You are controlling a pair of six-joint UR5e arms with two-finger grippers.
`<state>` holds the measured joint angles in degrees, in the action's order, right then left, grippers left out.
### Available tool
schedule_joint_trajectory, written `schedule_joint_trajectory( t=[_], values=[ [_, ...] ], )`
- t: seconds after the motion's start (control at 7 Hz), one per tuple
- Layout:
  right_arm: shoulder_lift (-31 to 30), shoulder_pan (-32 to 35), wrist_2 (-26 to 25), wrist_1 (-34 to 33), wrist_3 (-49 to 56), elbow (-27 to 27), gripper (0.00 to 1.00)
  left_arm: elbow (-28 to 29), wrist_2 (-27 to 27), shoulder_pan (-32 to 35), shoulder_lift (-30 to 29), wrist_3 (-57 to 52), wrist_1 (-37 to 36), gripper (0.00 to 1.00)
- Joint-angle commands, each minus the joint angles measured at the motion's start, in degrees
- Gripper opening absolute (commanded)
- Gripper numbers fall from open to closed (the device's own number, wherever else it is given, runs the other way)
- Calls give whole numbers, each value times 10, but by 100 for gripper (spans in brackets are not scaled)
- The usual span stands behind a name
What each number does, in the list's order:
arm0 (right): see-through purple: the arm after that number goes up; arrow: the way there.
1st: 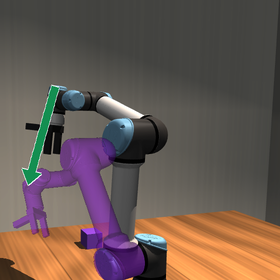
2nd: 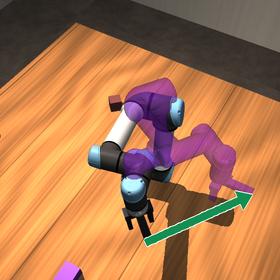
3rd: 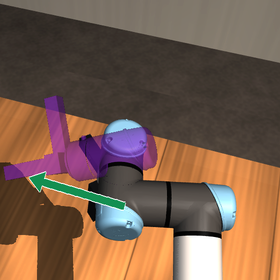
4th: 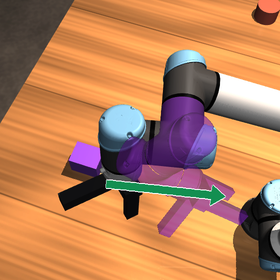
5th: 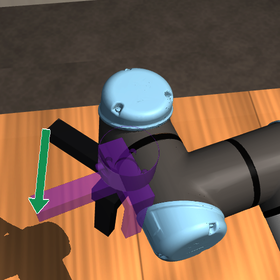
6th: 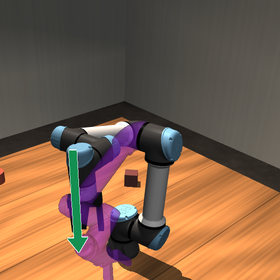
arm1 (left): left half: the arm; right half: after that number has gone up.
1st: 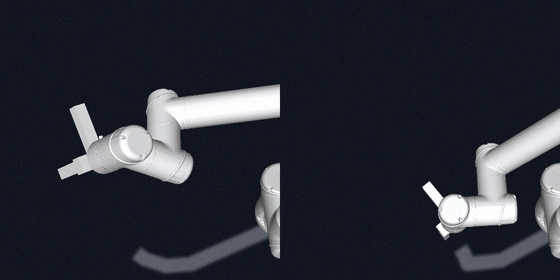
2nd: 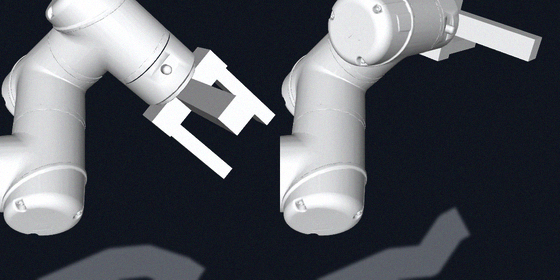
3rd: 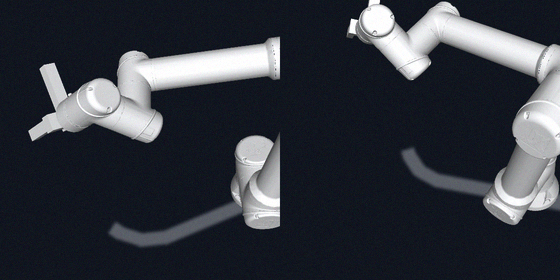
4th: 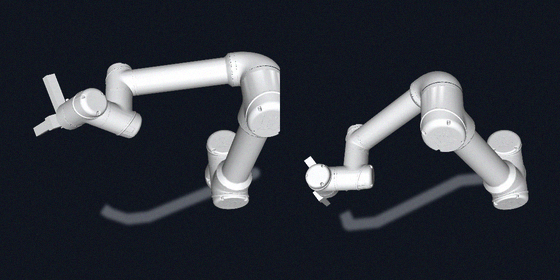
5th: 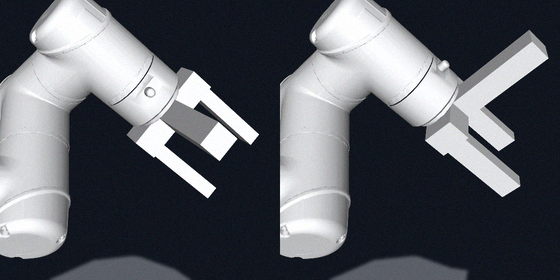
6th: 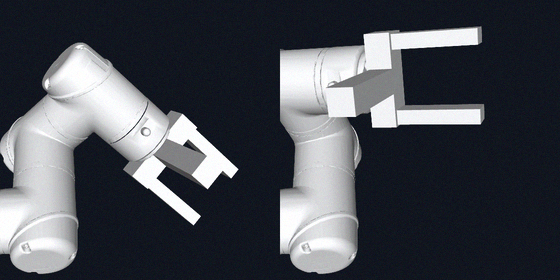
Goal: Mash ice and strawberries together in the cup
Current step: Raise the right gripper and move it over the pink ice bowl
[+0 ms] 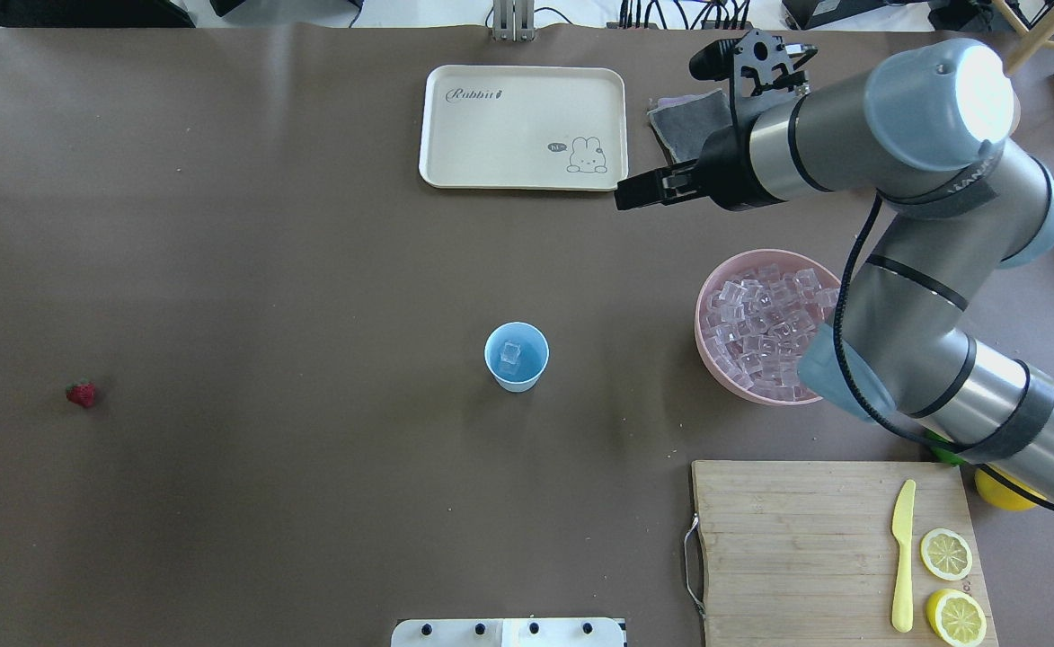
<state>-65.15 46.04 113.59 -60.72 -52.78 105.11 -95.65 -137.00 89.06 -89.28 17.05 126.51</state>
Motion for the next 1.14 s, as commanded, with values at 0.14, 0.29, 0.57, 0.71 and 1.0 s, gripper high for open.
schedule_joint_trajectory(
  t=[0.14, 0.29, 0.57, 0.71, 1.0],
  values=[
    [-65, 76, 96, 15, 41, -3, 96, 0, 28, -2, 4, 0, 18, 98],
    [-109, 77, 89, 16, 71, 3, 98, 1, 27, -7, 3, 0, 17, 98],
    [-192, 51, 58, 17, 110, 25, 98, 1, 27, -16, 4, 0, 19, 98],
    [-205, 26, 25, 17, 111, 31, 99, 1, 28, -22, 4, 0, 19, 98],
    [-218, -1, 0, 15, 106, 59, 99, 5, 27, -32, 2, 1, 18, 98]
  ],
)
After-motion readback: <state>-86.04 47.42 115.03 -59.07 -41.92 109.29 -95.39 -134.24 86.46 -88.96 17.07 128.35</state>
